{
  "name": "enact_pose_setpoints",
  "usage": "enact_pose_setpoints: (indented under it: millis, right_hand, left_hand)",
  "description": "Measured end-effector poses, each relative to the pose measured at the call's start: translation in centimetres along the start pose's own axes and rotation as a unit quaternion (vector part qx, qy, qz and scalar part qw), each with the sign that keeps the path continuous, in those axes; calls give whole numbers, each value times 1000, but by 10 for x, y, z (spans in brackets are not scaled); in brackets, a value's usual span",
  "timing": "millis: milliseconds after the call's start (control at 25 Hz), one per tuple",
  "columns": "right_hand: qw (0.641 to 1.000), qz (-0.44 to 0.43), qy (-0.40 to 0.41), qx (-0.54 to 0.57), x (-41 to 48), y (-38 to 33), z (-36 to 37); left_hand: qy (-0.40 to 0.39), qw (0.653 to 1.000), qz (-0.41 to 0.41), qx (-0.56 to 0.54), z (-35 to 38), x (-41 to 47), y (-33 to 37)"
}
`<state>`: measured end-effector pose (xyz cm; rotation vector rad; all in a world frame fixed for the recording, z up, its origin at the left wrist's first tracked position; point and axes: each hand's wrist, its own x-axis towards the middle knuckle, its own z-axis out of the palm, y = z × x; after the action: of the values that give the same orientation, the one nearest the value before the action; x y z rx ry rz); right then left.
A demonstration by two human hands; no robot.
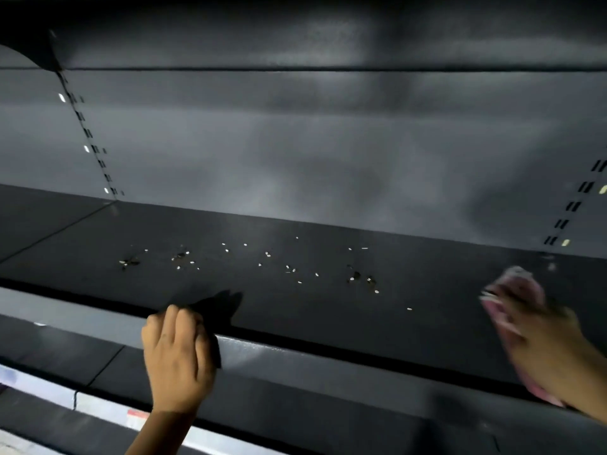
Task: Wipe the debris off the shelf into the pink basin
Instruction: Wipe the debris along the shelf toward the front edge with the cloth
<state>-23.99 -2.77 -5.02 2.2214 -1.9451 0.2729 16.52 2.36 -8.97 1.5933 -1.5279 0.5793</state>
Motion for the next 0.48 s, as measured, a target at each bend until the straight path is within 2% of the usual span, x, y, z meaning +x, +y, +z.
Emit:
enact_pose_setpoints:
  millis: [80, 160, 320, 400, 480]
  right_hand:
    - [999, -27, 15, 33, 17, -49, -4]
    - [994, -76, -27, 73, 45, -111, 5]
    - [986, -75, -84, 122, 89, -227, -3]
    - [964, -56, -65, 253, 99, -246, -14]
    - [937, -24, -4, 349, 109, -220, -25]
  left_hand:
    - [4, 1000, 2, 3, 0, -1, 0]
    - [2, 1000, 3, -1, -1, -3, 1]
    - [-31, 999, -8, 3, -8, 2, 2]
    - [-46, 999, -5, 0, -12, 1, 1]
    - [-54, 999, 0, -4, -13, 1, 1]
